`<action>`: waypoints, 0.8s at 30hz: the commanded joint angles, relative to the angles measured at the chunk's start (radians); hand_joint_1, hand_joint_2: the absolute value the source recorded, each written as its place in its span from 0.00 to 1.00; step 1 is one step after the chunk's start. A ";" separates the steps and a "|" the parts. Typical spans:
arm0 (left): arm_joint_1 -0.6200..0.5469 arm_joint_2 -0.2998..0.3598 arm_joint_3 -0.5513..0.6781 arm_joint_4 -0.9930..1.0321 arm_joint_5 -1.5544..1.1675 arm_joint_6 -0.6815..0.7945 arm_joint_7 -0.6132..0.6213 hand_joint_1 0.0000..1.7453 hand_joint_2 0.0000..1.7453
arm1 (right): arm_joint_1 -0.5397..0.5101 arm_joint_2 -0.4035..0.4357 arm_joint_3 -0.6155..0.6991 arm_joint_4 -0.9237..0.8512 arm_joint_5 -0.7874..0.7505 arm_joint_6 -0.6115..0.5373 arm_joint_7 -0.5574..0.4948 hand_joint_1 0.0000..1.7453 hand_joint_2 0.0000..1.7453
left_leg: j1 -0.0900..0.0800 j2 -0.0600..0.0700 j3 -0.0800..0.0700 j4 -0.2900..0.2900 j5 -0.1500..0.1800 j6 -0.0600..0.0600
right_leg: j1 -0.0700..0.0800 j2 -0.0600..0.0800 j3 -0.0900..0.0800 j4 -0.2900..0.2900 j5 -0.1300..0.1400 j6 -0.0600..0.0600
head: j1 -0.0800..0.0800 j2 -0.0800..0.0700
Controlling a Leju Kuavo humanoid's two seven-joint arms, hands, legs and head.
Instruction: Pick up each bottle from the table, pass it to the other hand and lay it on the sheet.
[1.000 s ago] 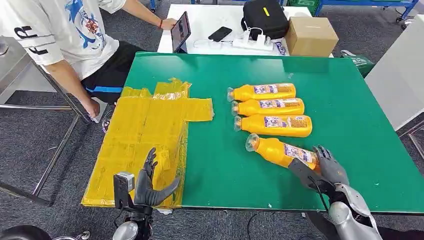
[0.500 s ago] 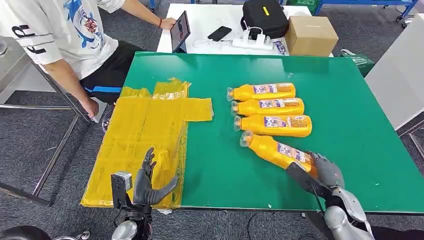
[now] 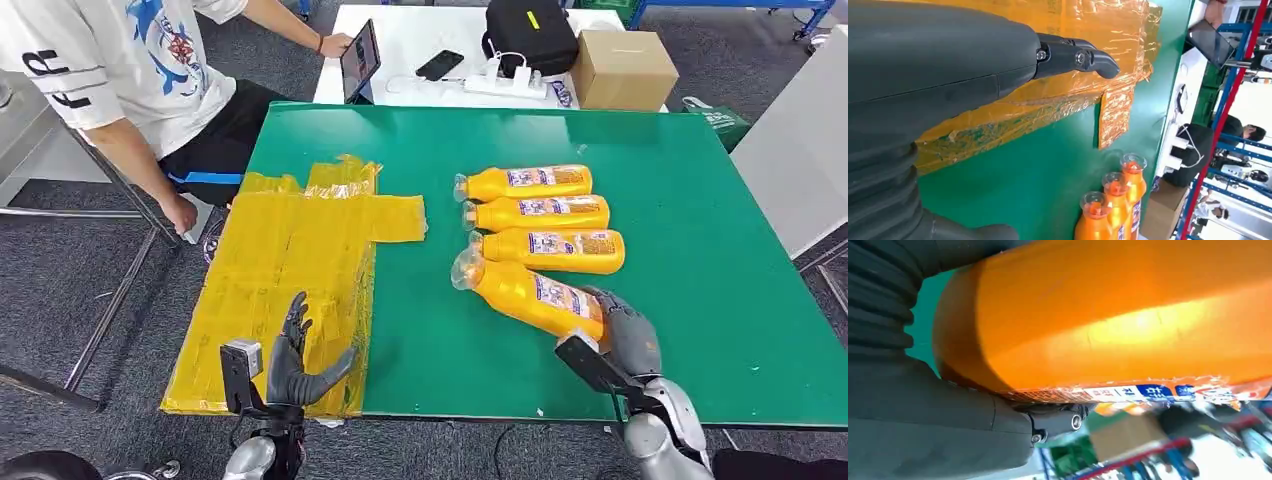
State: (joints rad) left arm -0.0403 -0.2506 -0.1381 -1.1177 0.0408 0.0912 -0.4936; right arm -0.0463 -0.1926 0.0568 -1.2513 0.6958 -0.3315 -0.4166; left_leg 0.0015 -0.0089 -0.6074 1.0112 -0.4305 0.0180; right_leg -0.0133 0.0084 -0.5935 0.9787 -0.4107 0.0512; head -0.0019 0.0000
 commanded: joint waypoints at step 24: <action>0.107 0.051 -0.170 -0.295 0.043 -0.005 0.018 0.00 1.00 | 0.146 0.376 0.013 -0.228 -0.330 -0.210 -0.245 1.00 1.00 | 0.003 0.003 0.005 0.001 -0.005 -0.003 | 0.004 0.001 0.004 0.001 -0.004 -0.004 | 0.000 0.000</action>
State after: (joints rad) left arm 0.0059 -0.2495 -0.1927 -1.2170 0.0679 0.1205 -0.5020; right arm 0.0673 0.0893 0.0351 -1.5038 0.4504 -0.5798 -0.6314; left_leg 0.0029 -0.0092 -0.6099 1.0110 -0.4307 0.0173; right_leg -0.0117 0.0083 -0.5958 0.9791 -0.4113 0.0507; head -0.0019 0.0000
